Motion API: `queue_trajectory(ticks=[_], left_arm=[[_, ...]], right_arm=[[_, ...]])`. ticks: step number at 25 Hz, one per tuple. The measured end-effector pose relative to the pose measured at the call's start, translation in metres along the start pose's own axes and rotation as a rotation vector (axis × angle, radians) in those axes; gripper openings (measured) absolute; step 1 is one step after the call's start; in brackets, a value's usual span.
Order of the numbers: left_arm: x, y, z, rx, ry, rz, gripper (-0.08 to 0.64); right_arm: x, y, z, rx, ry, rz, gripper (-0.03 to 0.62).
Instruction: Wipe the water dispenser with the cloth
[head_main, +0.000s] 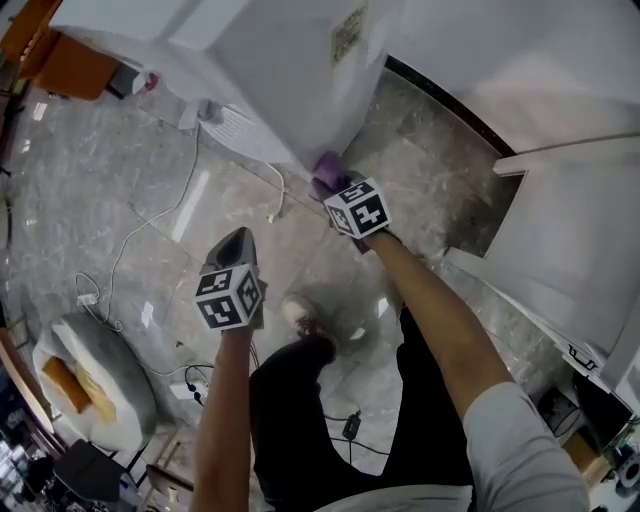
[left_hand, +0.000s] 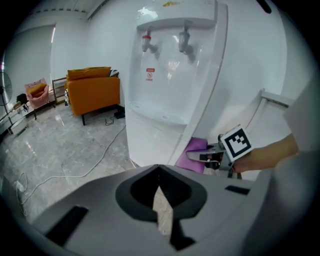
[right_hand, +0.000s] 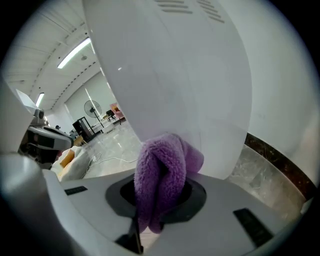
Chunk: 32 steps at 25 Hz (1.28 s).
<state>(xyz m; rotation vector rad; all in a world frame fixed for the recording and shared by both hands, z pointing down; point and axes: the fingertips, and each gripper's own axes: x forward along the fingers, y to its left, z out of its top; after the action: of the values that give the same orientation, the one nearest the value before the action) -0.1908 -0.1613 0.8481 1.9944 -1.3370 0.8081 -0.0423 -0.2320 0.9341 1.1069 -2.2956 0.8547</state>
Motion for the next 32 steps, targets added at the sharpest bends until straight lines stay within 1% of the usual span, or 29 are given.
queue_trajectory(ticks=[3,5,9,11,14,17,19,21,22,23,26,29,32], left_arm=[[-0.027,-0.004,0.003,-0.011,0.007,-0.009,0.012],[-0.046,-0.007,0.002,-0.025,0.014,-0.016,0.012],[-0.084,-0.010,0.016,-0.045,0.011,-0.013,0.012],[-0.106,-0.010,0.031,-0.055,-0.002,-0.004,0.012],[-0.147,-0.010,0.061,-0.067,-0.036,0.010,0.012],[-0.195,-0.012,0.093,-0.081,-0.073,0.014,0.012],[-0.229,-0.012,0.116,-0.117,-0.117,0.019,0.012],[-0.257,-0.014,0.141,-0.142,-0.170,0.024,0.012],[-0.269,-0.017,0.153,-0.141,-0.194,0.027,0.012],[-0.281,-0.019,0.164,-0.133,-0.216,0.030,0.012],[-0.322,-0.029,0.197,-0.116,-0.285,0.019,0.012],[-0.368,-0.040,0.235,-0.104,-0.362,-0.006,0.012],[-0.413,-0.051,0.282,-0.051,-0.454,0.004,0.012]], right_arm=[[-0.025,0.018,0.019,0.004,-0.024,-0.003,0.069],[-0.042,0.028,0.033,0.036,-0.044,0.000,0.069],[-0.077,0.046,0.083,0.098,-0.106,0.022,0.069],[-0.095,0.055,0.112,0.098,-0.114,0.031,0.069],[-0.129,0.070,0.151,0.072,-0.105,0.018,0.069],[-0.175,0.089,0.191,0.104,-0.141,0.004,0.069],[-0.207,0.109,0.226,0.153,-0.194,0.034,0.069],[-0.240,0.132,0.266,0.192,-0.250,0.098,0.069],[-0.256,0.143,0.284,0.182,-0.266,0.125,0.069],[-0.273,0.154,0.301,0.150,-0.273,0.142,0.069],[-0.323,0.182,0.343,0.019,-0.281,0.150,0.069],[-0.376,0.196,0.374,-0.090,-0.297,0.105,0.069],[-0.424,0.205,0.399,-0.226,-0.293,0.040,0.069]])
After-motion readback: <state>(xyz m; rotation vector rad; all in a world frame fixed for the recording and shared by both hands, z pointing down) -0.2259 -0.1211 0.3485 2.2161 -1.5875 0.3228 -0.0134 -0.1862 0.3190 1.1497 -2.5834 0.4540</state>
